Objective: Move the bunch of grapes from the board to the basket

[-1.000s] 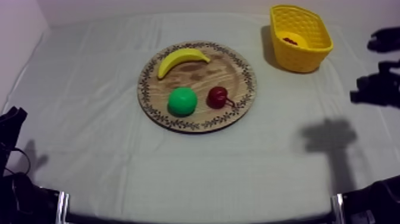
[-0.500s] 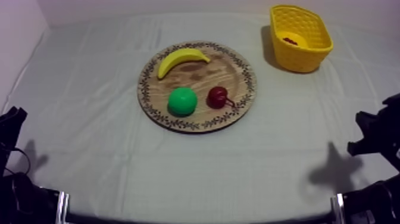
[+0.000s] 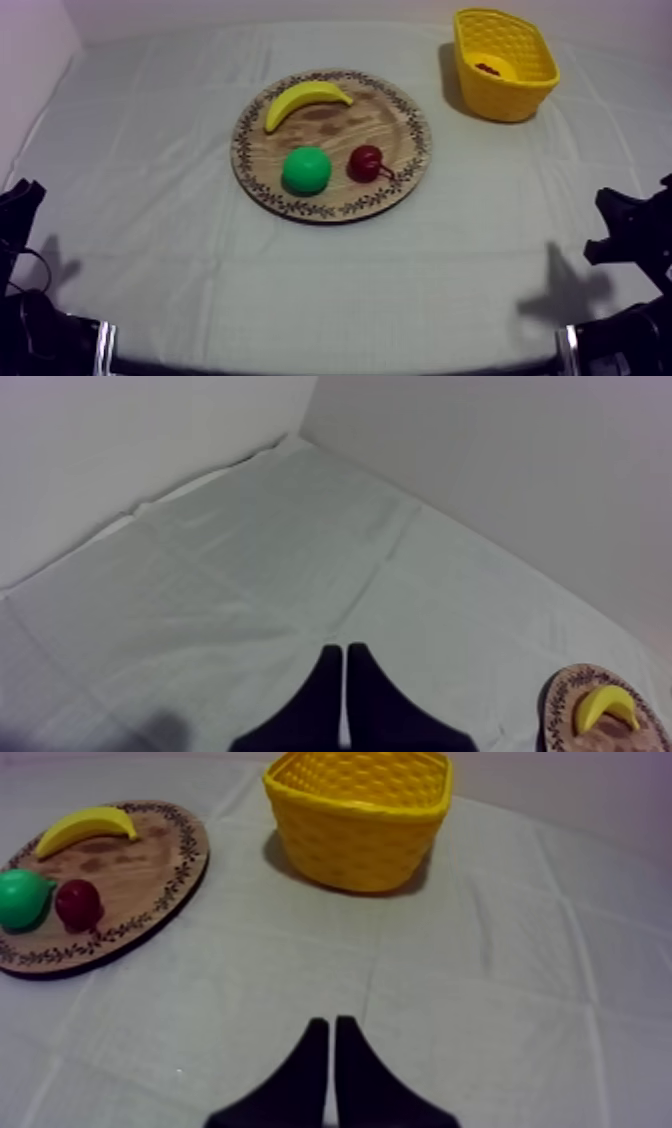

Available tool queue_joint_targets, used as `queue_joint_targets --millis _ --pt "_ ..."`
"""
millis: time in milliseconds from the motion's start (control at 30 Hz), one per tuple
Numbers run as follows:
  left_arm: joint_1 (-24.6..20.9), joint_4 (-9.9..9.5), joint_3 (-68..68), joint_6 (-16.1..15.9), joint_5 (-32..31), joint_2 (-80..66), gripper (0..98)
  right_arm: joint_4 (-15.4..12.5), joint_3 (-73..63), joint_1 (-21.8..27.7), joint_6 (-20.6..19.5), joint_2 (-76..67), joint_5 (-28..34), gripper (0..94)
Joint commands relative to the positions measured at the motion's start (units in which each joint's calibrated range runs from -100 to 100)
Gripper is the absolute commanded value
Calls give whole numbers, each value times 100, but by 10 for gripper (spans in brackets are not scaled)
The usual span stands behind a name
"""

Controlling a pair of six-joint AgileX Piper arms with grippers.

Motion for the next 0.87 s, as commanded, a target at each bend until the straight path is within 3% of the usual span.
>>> queue_joint_targets --millis 0,167,333,833 --pt "-1 -1 1 -2 3 -3 1 7 -12 -2 -35 -5 -14 3" --pt "-1 -1 1 -3 3 -3 1 7 -26 7 -22 -6 43 3" --pt "-1 -1 1 -3 3 -3 1 11 -49 33 -254 -7 134 3" --pt "-1 -1 1 -1 3 -3 1 12 -55 40 -125 -7 157 3"
